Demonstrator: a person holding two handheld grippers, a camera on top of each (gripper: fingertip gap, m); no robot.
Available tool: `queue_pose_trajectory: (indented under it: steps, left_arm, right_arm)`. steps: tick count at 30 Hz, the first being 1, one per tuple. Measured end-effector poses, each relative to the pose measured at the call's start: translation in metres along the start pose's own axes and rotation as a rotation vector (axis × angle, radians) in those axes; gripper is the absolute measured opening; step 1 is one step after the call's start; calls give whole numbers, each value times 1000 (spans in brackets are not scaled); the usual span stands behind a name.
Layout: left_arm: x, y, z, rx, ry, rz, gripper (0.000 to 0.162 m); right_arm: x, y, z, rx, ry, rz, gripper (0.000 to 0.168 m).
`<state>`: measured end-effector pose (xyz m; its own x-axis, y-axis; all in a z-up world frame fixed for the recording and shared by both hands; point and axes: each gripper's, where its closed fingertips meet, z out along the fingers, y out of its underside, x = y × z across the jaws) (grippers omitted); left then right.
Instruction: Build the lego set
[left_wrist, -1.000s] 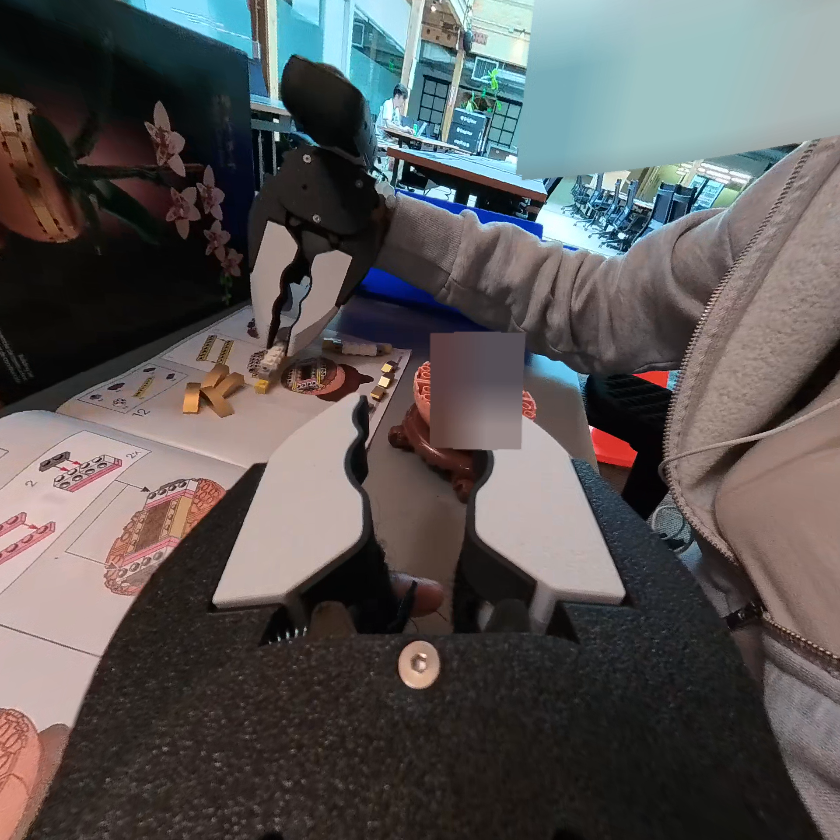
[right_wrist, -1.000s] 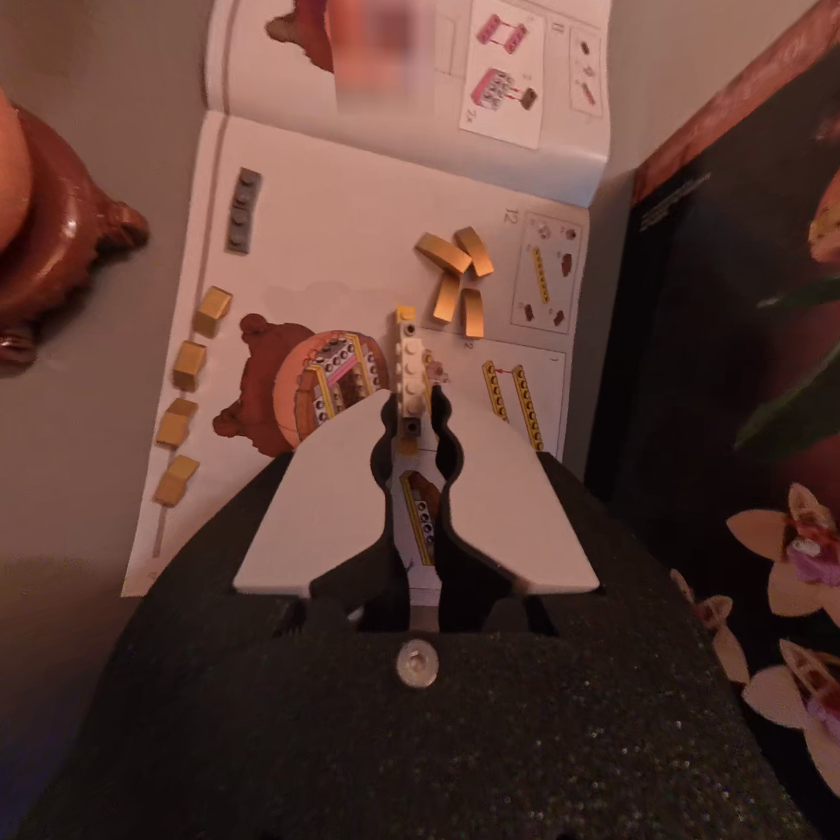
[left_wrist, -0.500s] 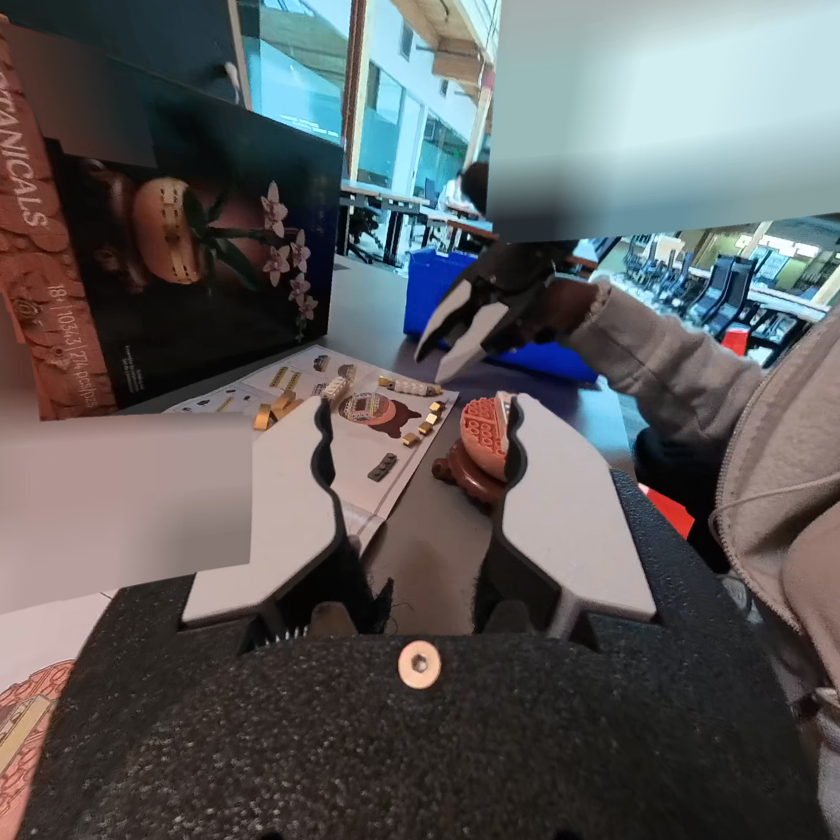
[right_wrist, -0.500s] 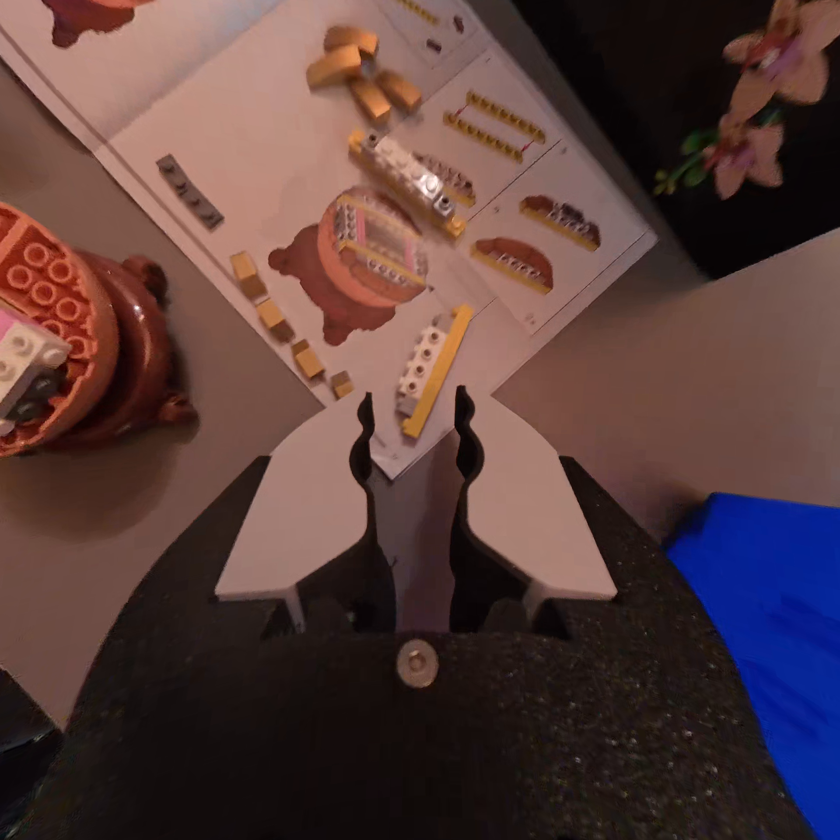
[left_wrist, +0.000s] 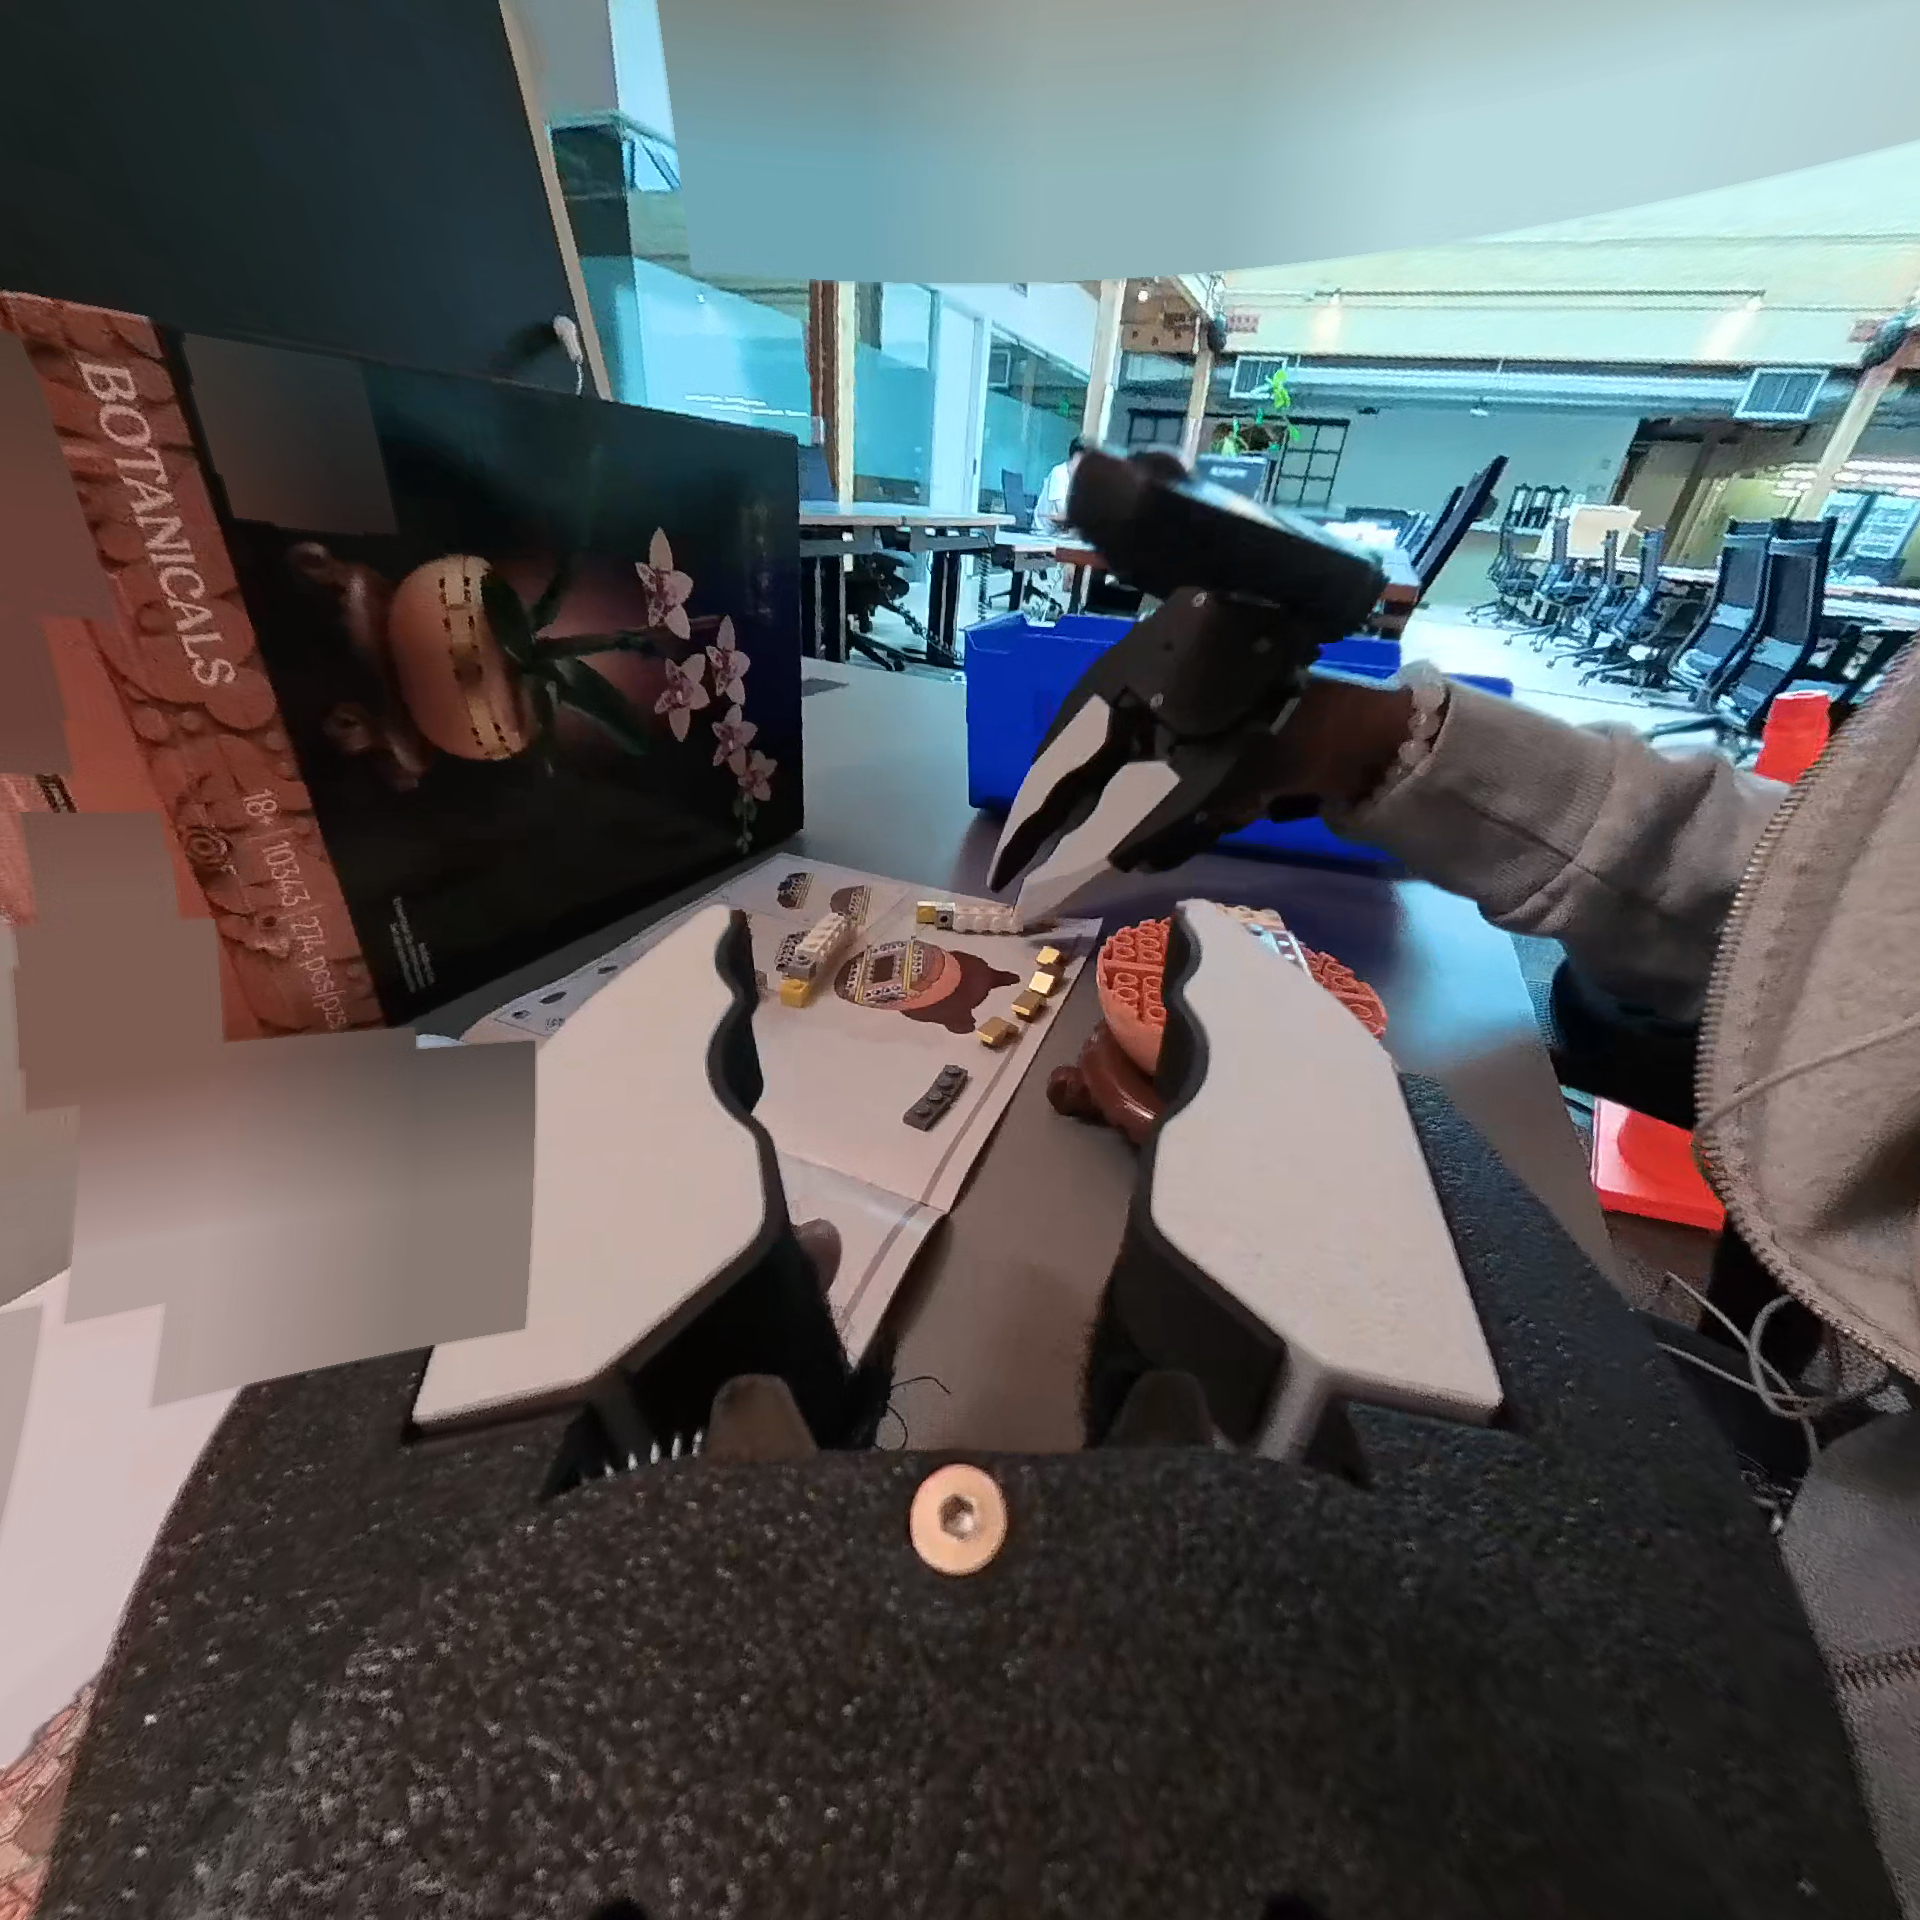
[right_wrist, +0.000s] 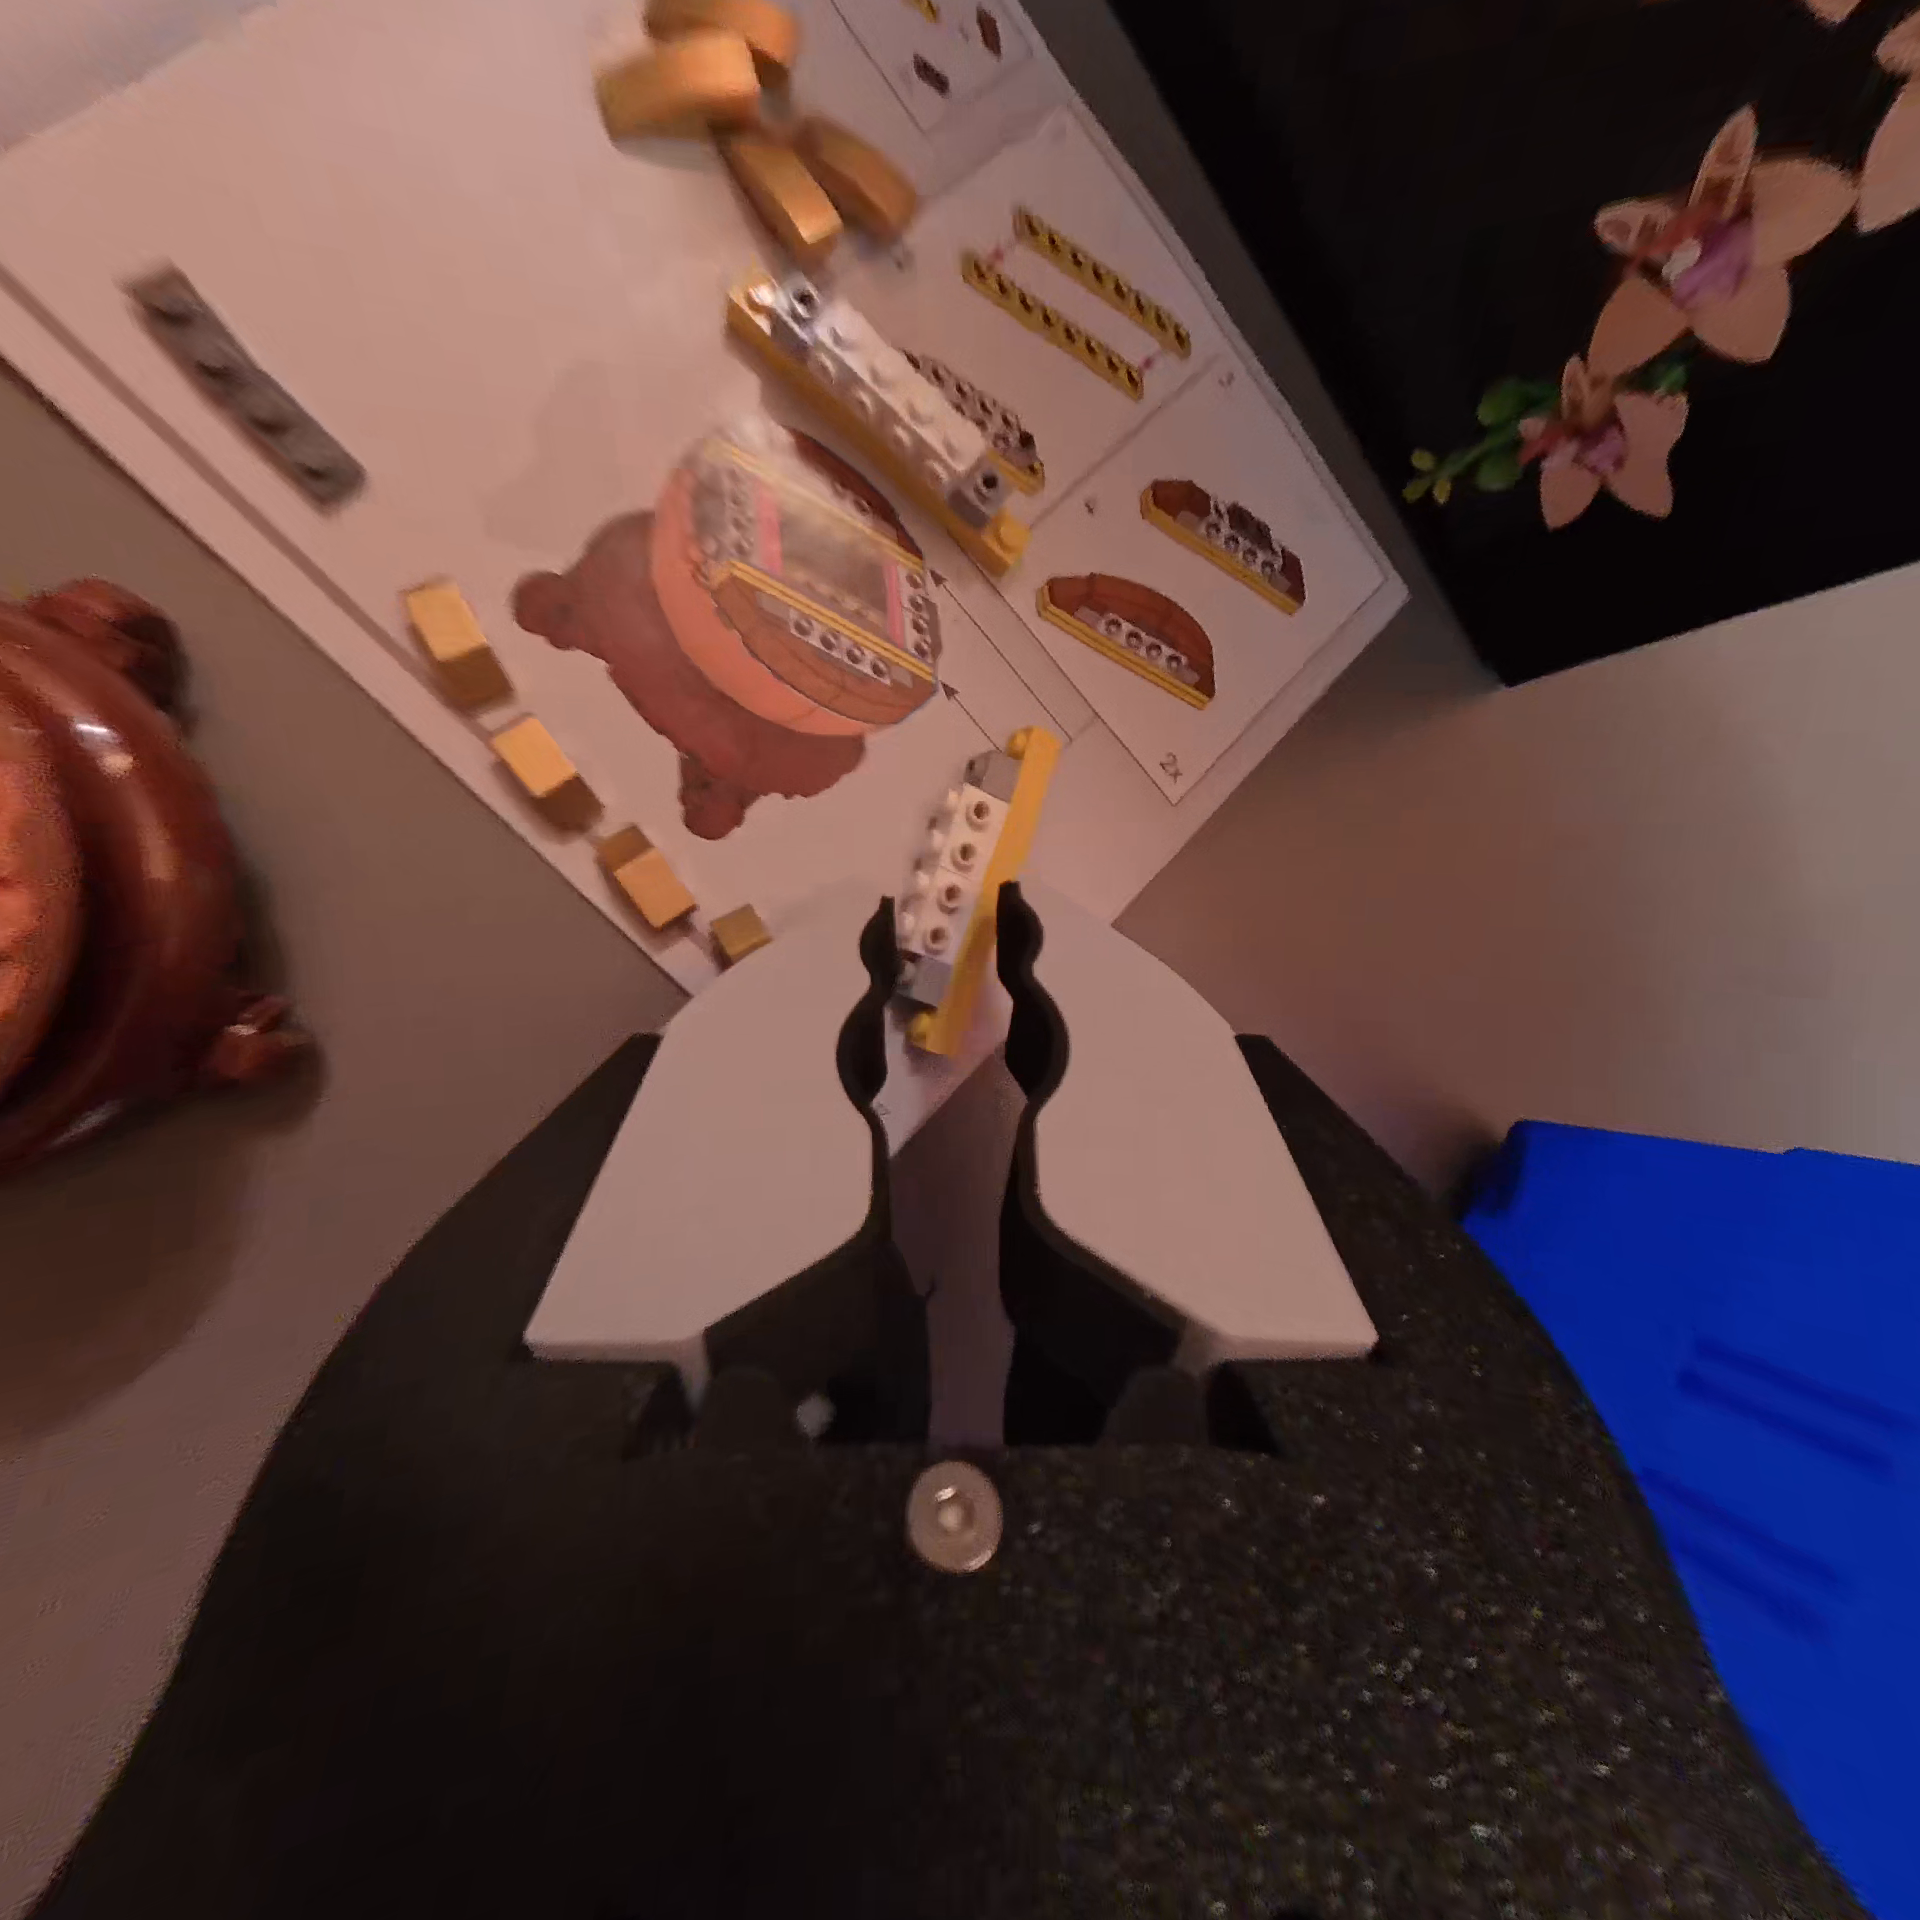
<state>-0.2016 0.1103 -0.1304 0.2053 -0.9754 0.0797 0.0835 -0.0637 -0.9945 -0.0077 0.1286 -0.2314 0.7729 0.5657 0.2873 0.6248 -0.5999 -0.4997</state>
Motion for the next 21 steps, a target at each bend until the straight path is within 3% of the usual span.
queue_pose_trajectory:
  steps: [5, 9, 11, 14, 17, 21]
  left_arm:
    - [1, -1, -1, 14, 14, -2, 73]
    - [4, -1, -2, 15, 26, 2, 73]
    - [3, -2, -2, 20, 26, -5, 72]
    - [4, -2, -2, 22, 32, -9, 71]
    - [4, -3, -2, 27, 42, -11, 67]
    - [7, -4, -2, 46, 57, -8, 67]
  right_arm:
    - [6, 2, 3, 7, -39, -19, 10]
    - [16, -1, -2, 65, -268, 186, 10]
    - [36, 7, -1, 15, -231, 263, 11]
    - [33, -2, -6, 71, -234, 208, 13]
    - [42, 10, -3, -27, -100, 128, 29]
    - [47, 9, -1, -83, -54, 84, 23]
